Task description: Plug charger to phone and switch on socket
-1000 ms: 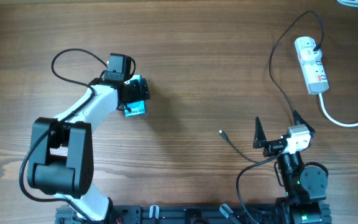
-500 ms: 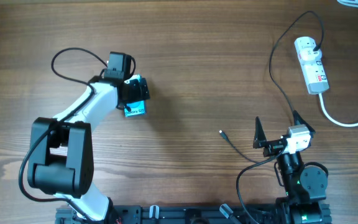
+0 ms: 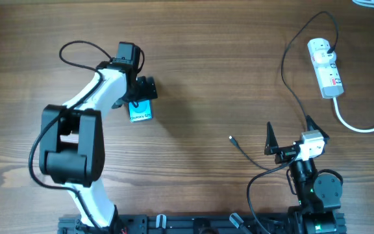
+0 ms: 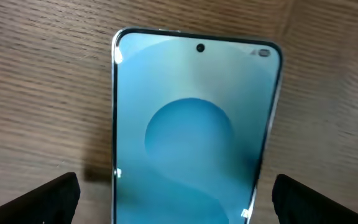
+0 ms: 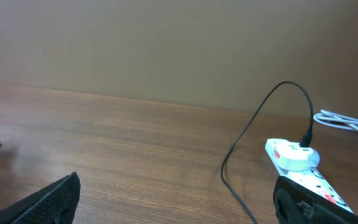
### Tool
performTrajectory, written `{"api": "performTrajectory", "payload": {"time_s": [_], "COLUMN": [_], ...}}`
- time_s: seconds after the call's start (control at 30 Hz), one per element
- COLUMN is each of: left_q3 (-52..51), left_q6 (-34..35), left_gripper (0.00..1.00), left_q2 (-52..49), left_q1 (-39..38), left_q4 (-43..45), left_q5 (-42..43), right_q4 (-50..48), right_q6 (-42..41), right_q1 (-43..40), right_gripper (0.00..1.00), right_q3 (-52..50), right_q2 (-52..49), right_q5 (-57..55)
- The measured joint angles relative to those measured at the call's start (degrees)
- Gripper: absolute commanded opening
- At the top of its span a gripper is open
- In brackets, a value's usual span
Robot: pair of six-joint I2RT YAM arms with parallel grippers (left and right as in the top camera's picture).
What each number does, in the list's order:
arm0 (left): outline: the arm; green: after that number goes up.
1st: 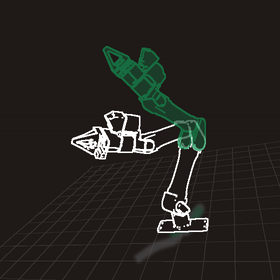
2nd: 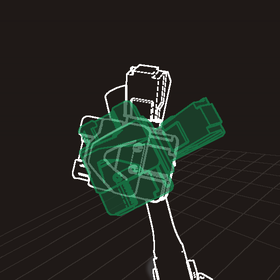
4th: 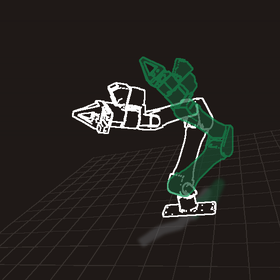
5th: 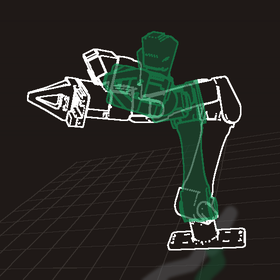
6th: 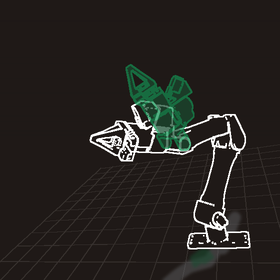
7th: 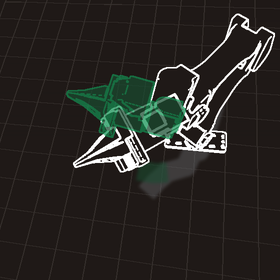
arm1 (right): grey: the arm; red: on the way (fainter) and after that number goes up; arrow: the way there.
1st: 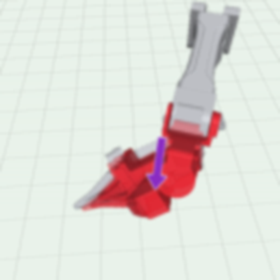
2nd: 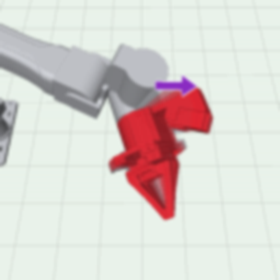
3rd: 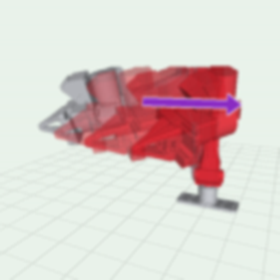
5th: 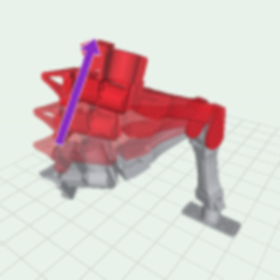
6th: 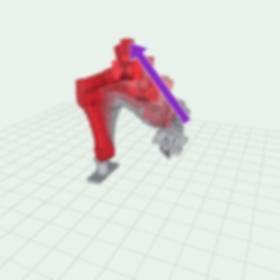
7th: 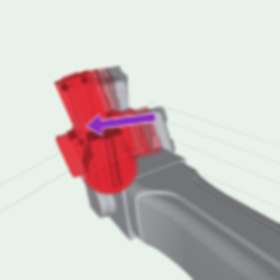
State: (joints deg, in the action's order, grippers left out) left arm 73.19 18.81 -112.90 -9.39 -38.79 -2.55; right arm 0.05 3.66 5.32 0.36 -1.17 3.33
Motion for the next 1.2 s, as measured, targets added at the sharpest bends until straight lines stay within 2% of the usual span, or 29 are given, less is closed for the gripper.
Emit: {"api": "performTrajectory", "payload": {"time_s": [0.23,0.27,0.37,0.43,0.5,0.57,0.6,0.63,0.83,0.87,0.9,0.93,0.97,1.1,1.2], "left_q3": [1.4,1.6,1.7,1.8,1.8,1.9,2.0,2.0,2.1,2.1,2.1,2.1,2.1,2.1,2.1], "left_q6": [1.3,1.3,1.6,1.9,1.7,1.7,1.7,1.8,2.6,2.8,2.8,3.0,3.1,3.0,3.0], "left_gripper": [1.0,0.97,0.79,0.73,0.74,0.8,0.86,1.0,1.0,0.98,0.89,0.84,0.84,0.86,0.94], "left_q2": [-2.0,-2.1,-2.1,-2.1,-2.1,-2.1,-2.1,-2.1,-2.1,-2.1,-2.0,-2.0,-1.9,-2.0,-2.0], "left_q1": [0.0,0.0,0.0,0.0,0.0,0.0,0.0,0.0,-0.3,-0.3,-0.3,-0.3,-0.3,-0.1,-0.1], "left_q4": [-1.8,-2.4,-4.4,-5.8,-7.3,-8.5,-9.3,-10.4,-11.1,-10.4,-9.4,-7.6,-6.9,-5.6,-5.4], "left_q5": [-0.6,-0.5,0.2,0.9,1.8,2.6,3.1,3.7,5.0,4.9,4.9,4.8,4.7,4.6,4.8], "right_q4": [0.0,0.0,0.0,0.0,0.0,0.0,0.0,0.0,0.0,0.0,0.0,0.0,0.0,0.0,0.0], "right_q6": [0.0,0.0,0.0,0.0,0.0,0.0,0.0,0.0,0.0,0.0,0.0,0.0,0.0,0.0,0.0], "right_q1": [0.0,0.0,0.0,0.0,0.0,0.0,0.0,0.0,0.0,0.0,0.0,0.0,0.0,0.0,0.0], "right_gripper": [1.0,1.0,1.0,1.0,1.0,1.0,1.0,1.0,1.0,1.0,1.0,1.0,1.0,1.0,1.0], "right_q3": [0.0,0.0,0.0,0.0,0.0,0.0,0.0,0.0,0.0,0.0,0.0,0.0,0.0,0.0,0.0], "right_q2": [0.0,0.0,0.0,0.0,0.0,0.0,0.0,0.0,0.0,0.0,0.0,0.0,0.0,0.0,0.0], "right_q5": [0.0,0.0,0.0,0.0,0.0,0.0,0.0,0.0,0.0,0.0,0.0,0.0,0.0,0.0,0.0]}}
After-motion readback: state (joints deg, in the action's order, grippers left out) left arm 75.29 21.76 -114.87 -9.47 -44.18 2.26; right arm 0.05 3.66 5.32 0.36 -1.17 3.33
